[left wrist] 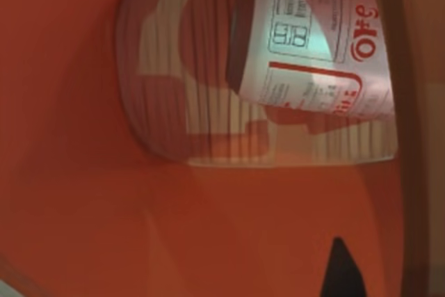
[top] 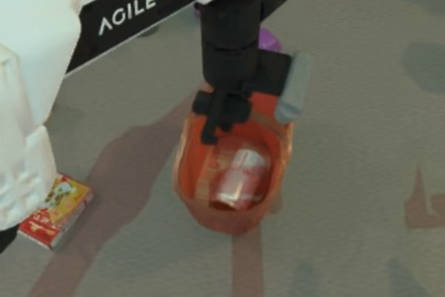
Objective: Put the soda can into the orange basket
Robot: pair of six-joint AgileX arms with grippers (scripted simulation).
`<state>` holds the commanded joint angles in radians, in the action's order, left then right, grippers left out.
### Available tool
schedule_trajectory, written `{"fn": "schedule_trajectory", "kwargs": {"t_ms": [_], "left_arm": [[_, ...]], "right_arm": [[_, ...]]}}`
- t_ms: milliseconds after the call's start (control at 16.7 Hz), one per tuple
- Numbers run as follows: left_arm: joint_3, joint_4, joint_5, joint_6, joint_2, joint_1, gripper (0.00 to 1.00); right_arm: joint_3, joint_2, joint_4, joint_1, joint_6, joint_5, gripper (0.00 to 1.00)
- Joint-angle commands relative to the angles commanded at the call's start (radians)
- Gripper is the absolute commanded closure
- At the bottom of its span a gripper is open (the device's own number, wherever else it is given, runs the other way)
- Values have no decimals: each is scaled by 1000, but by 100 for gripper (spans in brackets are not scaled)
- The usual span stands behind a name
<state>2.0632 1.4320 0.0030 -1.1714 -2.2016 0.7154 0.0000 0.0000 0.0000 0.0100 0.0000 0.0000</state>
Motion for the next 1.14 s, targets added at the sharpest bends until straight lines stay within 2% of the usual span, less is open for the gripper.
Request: {"fn": "schedule_trajectory", "kwargs": {"t_ms": [660, 1140], "left_arm": [[3, 4, 0, -3, -1, -2, 100], [180, 194, 0, -36, 12, -56, 100]], "right_arm": [[0, 0, 0, 0, 0, 0, 0], [0, 0, 0, 0, 0, 0, 0]]}}
